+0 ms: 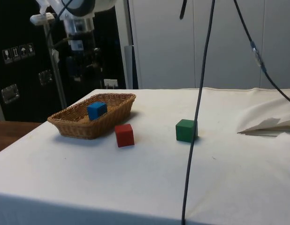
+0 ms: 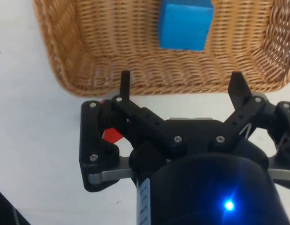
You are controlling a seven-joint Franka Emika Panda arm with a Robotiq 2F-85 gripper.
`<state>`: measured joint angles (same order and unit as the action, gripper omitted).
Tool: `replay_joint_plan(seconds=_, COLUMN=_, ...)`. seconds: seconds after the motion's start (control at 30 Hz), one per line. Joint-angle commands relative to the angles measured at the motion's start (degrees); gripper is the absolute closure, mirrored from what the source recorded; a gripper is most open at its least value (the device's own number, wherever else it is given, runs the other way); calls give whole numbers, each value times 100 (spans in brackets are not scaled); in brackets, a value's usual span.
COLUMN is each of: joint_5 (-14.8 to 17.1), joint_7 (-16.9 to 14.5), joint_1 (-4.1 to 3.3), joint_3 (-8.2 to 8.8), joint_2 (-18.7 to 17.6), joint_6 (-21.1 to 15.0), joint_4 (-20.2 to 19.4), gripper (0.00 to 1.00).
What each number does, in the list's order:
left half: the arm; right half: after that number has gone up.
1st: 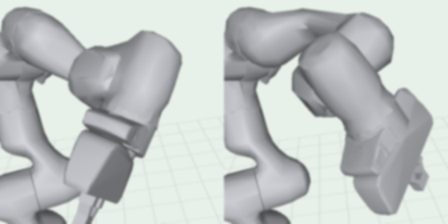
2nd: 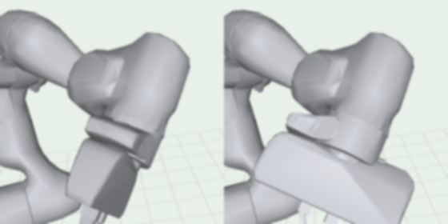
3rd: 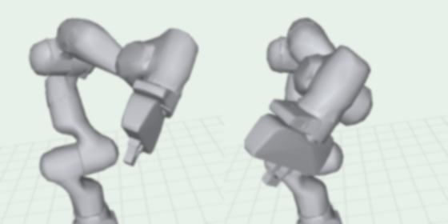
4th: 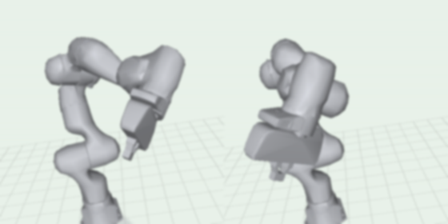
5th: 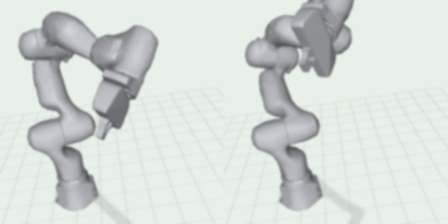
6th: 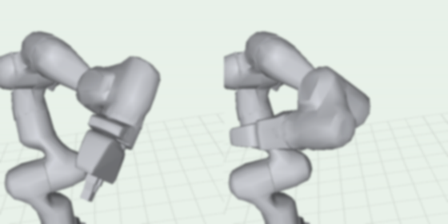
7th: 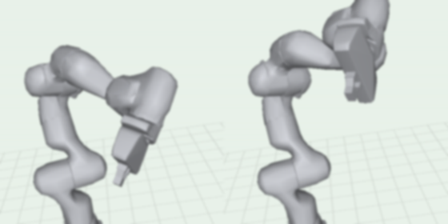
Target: Pick up the blue cube and place it into the basket.
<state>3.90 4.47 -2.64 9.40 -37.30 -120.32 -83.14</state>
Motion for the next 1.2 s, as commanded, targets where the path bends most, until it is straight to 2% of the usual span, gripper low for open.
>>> replay_joint_plan(seconds=0.0, joint_5=-29, joint_7=23, joint_1=-40, joint_3=6, joint_2=69, joint_6=29, joint_4=-40, gripper=0)
replay_joint_plan(seconds=0.07, joint_5=-40, joint_7=34, joint_1=-74, joint_3=-6, joint_2=103, joint_6=74, joint_4=-23, gripper=0)
replay_joint_plan(seconds=0.1, joint_5=-17, joint_7=6, joint_1=-40, joint_3=-17, joint_2=69, joint_6=57, joint_4=0, gripper=0)
replay_joint_plan(seconds=0.17, joint_5=-57, joint_7=46, joint_1=-97, joint_3=-23, joint_2=132, joint_6=115, joint_4=-11, gripper=0)
replay_joint_plan(seconds=0.33, joint_5=-97, joint_7=69, joint_1=-160, joint_3=-80, joint_2=206, joint_6=195, joint_4=11, gripper=0)
replay_joint_plan(seconds=0.37, joint_5=-80, joint_7=46, joint_1=-138, joint_3=-86, joint_2=178, joint_6=138, joint_4=17, gripper=0)
replay_joint_plan(seconds=0.43, joint_5=-109, joint_7=63, joint_1=-178, joint_3=-97, joint_2=235, joint_6=223, joint_4=23, gripper=0)
replay_joint_plan(seconds=0.63, joint_5=-126, joint_7=17, joint_1=-212, joint_3=-155, joint_2=338, joint_6=298, joint_4=34, gripper=0)
replay_joint_plan(seconds=0.67, joint_5=-109, joint_7=23, joint_1=-195, joint_3=-149, joint_2=292, joint_6=258, joint_4=57, gripper=0)
replay_joint_plan(seconds=0.77, joint_5=-115, joint_7=-11, joint_1=-229, joint_3=-172, joint_2=430, joint_6=321, joint_4=-11, gripper=0)
replay_joint_plan(seconds=1.0, joint_5=-120, joint_7=-34, joint_1=-235, joint_3=-212, joint_2=642, joint_6=315, joint_4=-178, gripper=0)
replay_joint_plan(seconds=1.17, joint_5=-126, joint_7=-40, joint_1=-246, joint_3=-229, joint_2=940, joint_6=275, joint_4=-464, gripper=0)
